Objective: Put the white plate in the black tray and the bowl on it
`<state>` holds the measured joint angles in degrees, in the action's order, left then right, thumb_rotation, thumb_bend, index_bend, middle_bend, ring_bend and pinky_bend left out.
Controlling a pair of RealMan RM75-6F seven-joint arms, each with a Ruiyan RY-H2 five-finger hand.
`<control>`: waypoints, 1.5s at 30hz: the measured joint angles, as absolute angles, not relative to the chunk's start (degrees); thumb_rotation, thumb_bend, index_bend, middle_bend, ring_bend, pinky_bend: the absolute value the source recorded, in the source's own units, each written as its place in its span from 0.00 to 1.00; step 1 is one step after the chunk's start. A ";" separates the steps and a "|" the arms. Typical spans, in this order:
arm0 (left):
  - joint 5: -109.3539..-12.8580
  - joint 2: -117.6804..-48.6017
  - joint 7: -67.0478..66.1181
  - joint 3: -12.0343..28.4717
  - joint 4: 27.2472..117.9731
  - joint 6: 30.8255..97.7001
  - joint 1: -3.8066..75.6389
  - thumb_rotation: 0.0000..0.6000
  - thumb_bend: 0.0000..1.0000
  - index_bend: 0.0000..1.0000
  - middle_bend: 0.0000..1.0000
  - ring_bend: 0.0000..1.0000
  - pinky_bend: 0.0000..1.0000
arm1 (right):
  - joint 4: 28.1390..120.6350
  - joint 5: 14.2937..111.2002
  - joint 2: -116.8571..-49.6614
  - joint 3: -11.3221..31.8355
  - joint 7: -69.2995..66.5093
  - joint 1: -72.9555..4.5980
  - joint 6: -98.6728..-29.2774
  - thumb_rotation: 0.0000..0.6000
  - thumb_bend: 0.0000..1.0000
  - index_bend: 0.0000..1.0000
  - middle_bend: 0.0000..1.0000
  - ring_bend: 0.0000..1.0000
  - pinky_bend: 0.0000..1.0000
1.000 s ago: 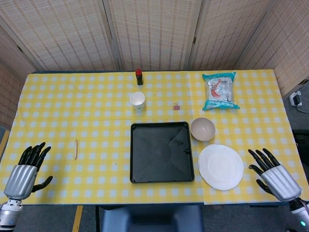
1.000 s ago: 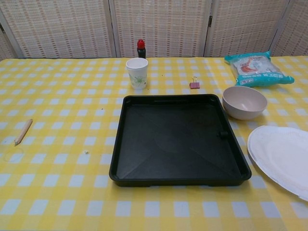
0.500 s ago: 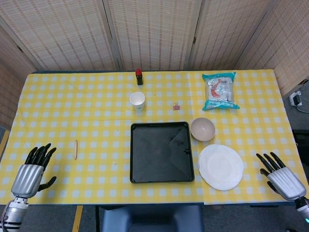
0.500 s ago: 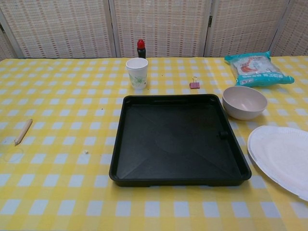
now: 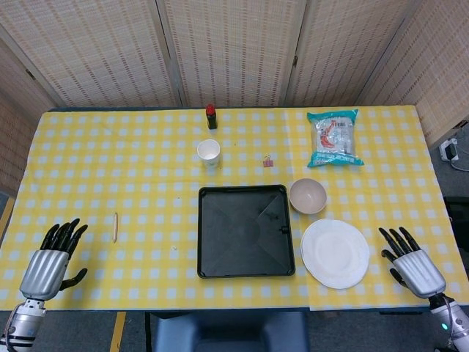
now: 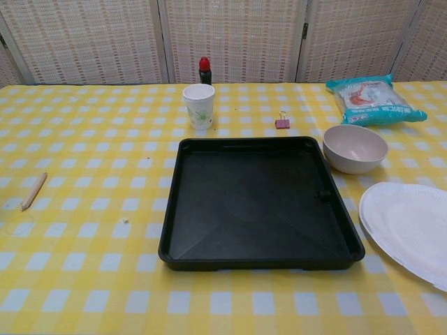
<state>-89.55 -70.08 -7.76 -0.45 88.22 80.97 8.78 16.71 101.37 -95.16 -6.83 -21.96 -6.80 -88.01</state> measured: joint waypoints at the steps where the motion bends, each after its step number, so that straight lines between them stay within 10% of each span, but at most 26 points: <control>1: -89.54 -70.02 -7.75 -0.46 88.28 80.98 8.77 1.00 0.28 0.00 0.00 0.00 0.00 | 16.20 101.31 -95.65 -6.84 -22.31 -6.99 -88.13 1.00 0.37 0.42 0.00 0.00 0.00; 45: -87.93 -69.29 -8.12 -0.28 88.77 80.79 8.55 1.00 0.28 0.00 0.00 0.00 0.00 | 11.39 101.77 -100.55 -10.41 -22.19 -11.89 -84.72 1.00 0.37 0.39 0.00 0.00 0.00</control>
<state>-87.93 -69.29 -8.12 -0.28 88.77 80.79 8.55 11.39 101.77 -100.55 -10.41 -22.19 -11.89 -84.72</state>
